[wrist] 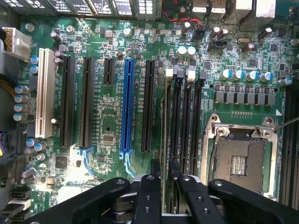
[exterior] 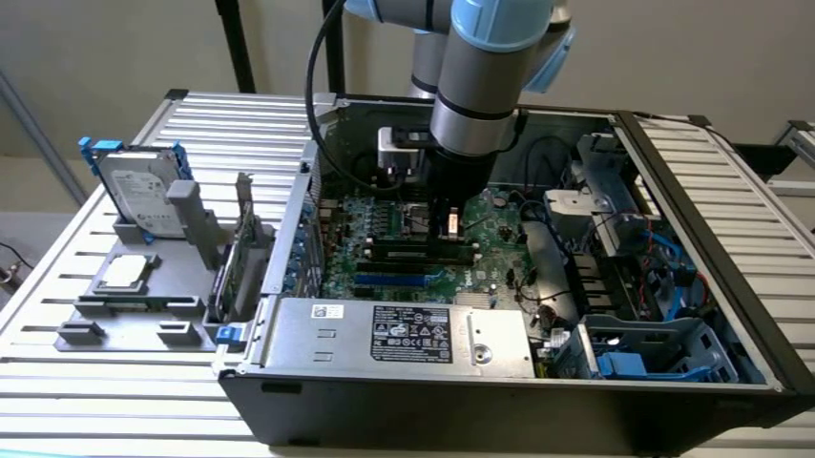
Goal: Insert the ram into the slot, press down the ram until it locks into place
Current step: 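Insert the ram into the slot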
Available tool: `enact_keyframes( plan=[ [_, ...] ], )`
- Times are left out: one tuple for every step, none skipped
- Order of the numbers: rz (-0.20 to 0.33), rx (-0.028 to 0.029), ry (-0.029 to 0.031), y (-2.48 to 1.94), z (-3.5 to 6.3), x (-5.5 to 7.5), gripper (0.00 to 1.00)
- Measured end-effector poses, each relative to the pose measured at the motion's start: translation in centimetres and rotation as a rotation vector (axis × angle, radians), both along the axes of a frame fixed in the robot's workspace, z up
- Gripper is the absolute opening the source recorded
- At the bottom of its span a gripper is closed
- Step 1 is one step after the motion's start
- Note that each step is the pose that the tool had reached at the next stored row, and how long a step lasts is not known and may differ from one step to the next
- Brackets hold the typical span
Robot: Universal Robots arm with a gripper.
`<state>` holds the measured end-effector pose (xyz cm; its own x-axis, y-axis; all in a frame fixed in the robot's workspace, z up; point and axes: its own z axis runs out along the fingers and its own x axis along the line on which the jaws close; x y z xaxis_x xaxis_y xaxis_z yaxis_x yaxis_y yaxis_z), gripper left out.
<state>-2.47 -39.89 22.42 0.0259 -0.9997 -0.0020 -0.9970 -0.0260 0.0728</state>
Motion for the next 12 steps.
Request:
enact_keyframes(
  plan=[
    [0.000,0.0002,0.0000,0.00,0.15,0.0,0.22],
    [0.000,0.0003,0.0000,0.00,0.32,0.0,0.22],
    [0.000,0.0004,0.0000,0.00,0.51,0.0,0.22],
    [0.000,0.0005,0.0000,0.00,0.69,0.0,0.22],
    [0.000,0.0003,0.0001,0.00,0.86,0.0,0.22],
    [0.000,0.0004,0.0000,0.00,1.02,-0.1,0.22],
    [0.000,0.0004,0.0000,0.00,1.16,-0.1,0.22],
    [0.000,0.0005,0.0000,0.00,1.29,-0.1,0.22],
    [0.000,0.0004,0.0000,0.00,1.42,-0.2,0.22],
    [0.000,0.0005,0.0000,0.00,1.54,-0.2,0.22],
    [0.000,0.0004,0.0000,0.00,1.66,-0.2,0.22],
    [0.000,0.0004,0.0000,0.00,1.77,-0.2,0.22]
  ],
)
